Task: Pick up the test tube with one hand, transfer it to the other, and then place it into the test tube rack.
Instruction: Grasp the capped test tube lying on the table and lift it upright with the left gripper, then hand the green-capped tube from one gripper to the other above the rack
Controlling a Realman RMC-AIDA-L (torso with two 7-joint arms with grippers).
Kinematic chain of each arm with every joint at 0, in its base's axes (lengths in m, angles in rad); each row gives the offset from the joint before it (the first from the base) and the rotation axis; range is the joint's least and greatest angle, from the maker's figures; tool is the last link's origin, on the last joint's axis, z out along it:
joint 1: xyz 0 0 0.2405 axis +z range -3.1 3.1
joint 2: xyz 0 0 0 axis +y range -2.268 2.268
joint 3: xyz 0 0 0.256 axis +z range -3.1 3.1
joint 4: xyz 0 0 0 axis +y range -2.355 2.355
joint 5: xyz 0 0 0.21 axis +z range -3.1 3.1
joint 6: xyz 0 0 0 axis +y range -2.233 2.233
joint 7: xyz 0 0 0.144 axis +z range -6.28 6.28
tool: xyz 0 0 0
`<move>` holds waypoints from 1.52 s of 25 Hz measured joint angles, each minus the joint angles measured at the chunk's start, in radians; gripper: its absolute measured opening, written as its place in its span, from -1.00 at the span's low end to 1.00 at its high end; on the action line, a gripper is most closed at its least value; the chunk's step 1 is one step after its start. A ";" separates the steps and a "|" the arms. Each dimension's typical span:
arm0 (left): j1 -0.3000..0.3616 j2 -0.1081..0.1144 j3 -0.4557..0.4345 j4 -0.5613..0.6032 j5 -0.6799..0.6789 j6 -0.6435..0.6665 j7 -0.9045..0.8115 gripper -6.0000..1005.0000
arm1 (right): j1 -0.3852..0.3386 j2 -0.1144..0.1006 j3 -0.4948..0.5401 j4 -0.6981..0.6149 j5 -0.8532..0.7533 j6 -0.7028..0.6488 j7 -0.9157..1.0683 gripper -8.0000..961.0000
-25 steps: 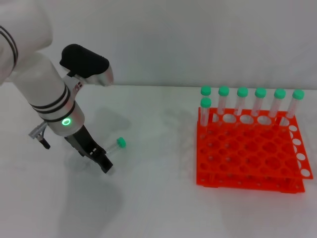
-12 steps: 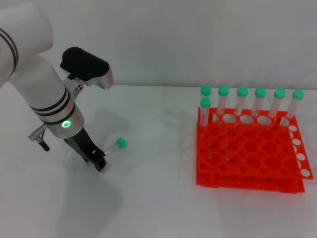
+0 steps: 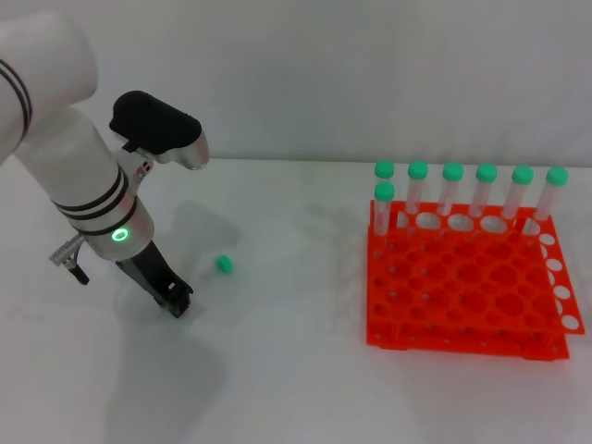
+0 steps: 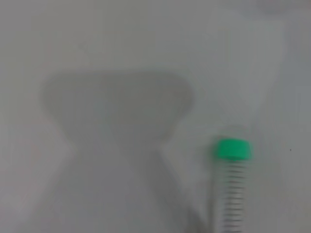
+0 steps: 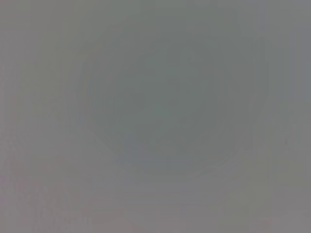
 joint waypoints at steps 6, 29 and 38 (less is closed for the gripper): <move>0.000 0.000 0.000 0.000 0.000 -0.007 0.005 -0.46 | 0.000 0.001 0.000 0.000 0.004 0.000 0.000 0.80; 0.184 -0.003 0.000 0.045 -0.951 -0.241 0.665 -0.60 | -0.026 0.013 0.019 -0.004 0.010 -0.008 0.011 0.80; 0.467 -0.004 -0.002 0.159 -1.748 0.177 1.364 -0.61 | -0.040 0.018 0.043 -0.002 0.015 -0.009 0.016 0.80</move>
